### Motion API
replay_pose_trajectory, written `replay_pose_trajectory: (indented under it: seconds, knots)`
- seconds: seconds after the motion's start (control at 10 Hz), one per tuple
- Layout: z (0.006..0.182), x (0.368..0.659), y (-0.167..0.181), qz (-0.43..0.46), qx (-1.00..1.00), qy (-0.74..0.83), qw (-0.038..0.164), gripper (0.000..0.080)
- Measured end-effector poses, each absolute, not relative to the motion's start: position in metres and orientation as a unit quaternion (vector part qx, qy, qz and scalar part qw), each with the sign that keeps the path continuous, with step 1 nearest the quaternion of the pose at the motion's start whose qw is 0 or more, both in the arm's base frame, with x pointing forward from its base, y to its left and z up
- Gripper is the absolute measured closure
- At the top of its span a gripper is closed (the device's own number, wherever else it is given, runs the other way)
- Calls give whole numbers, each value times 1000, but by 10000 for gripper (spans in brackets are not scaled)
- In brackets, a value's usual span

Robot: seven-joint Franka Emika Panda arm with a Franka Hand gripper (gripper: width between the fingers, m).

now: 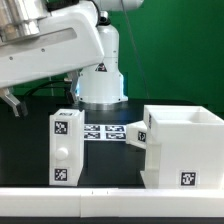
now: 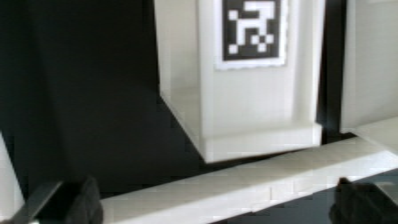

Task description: Assemble drawer

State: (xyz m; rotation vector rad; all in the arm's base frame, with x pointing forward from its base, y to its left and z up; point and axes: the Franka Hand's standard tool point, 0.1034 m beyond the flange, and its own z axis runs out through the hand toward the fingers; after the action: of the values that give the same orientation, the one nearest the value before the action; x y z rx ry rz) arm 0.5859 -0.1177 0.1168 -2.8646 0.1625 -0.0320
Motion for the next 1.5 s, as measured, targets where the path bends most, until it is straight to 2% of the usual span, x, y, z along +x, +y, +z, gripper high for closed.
replay_pose_trajectory:
  seconds: [0.4, 0.6, 0.8, 1.1, 1.2, 1.3, 1.4, 1.5]
  knots:
    - [115, 581, -115, -7, -988, 53, 142, 151]
    - [111, 570, -111, -14, -983, 52, 174, 151]
    - [110, 567, -114, -30, -975, 44, 216, 151]
    - [101, 554, -130, -15, -950, 53, 306, 151]
    - [98, 550, -134, -8, -943, 57, 328, 151]
    - [97, 547, -130, 3, -936, 62, 347, 151]
    - [98, 544, -110, 17, -920, 67, 385, 151]
    - [98, 546, -95, 22, -911, 77, 405, 151]
